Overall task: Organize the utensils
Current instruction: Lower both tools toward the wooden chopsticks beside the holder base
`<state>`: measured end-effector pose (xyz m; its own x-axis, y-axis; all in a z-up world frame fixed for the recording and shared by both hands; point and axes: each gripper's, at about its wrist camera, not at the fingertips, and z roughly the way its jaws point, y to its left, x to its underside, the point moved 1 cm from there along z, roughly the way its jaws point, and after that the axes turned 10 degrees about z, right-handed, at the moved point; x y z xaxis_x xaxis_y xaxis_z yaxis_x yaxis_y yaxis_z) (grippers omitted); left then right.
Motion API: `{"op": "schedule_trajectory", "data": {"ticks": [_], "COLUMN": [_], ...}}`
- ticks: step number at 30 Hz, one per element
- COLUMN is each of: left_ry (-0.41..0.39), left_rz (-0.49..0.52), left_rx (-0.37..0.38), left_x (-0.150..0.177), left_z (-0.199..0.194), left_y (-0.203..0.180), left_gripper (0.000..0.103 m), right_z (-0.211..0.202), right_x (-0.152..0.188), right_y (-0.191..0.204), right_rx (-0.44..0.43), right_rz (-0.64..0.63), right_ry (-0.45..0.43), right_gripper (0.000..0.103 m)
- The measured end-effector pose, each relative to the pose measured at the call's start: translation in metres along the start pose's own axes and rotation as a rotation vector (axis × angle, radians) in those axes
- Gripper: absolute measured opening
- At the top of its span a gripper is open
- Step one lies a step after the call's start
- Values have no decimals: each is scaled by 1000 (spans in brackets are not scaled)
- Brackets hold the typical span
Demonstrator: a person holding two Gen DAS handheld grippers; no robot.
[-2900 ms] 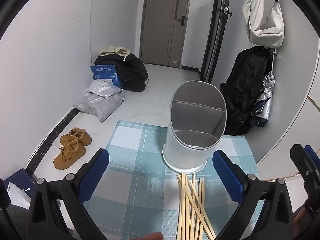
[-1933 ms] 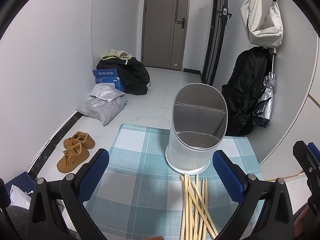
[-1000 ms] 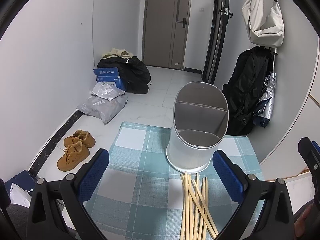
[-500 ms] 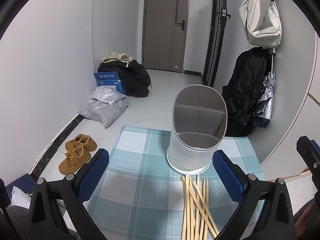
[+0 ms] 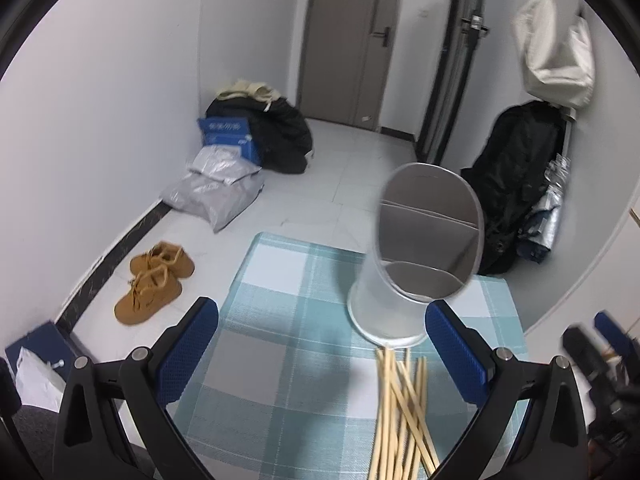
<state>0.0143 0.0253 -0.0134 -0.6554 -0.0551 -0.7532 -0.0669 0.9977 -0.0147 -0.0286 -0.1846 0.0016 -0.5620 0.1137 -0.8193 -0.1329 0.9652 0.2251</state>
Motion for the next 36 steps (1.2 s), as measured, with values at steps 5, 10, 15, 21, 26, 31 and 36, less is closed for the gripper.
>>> {"op": "schedule_trajectory", "data": {"ticks": [5,10,15,21,26,31,36], "left_ry": [30,45,72,107,134,155,196], "left_rz": [-101,-121,-109,-102,-111,-111,-78], "left_rx": [4,-13,-18,-11,2,13,16], "left_x": [-3,-3,-2,2,4,6,12], "left_z": [11,19,26,33,38,44,56], "left_y": [26,32,32,33,37,36,27], "left_gripper": [102,102,102,102,102,102,102], "right_z": [60,118,141,150,152,153,147], "right_x": [11,42,68,79,80,78,70], "right_y": [16,23,30,40,45,40,30], "right_rx": [-69,-138,-146,-140,-136,-137,-175], "right_rz": [-104,-104,-138,-179,-196,-173,-118], "right_ry": [299,545,619,613,603,594,587], "right_gripper": [69,44,33,26,21,8,1]}}
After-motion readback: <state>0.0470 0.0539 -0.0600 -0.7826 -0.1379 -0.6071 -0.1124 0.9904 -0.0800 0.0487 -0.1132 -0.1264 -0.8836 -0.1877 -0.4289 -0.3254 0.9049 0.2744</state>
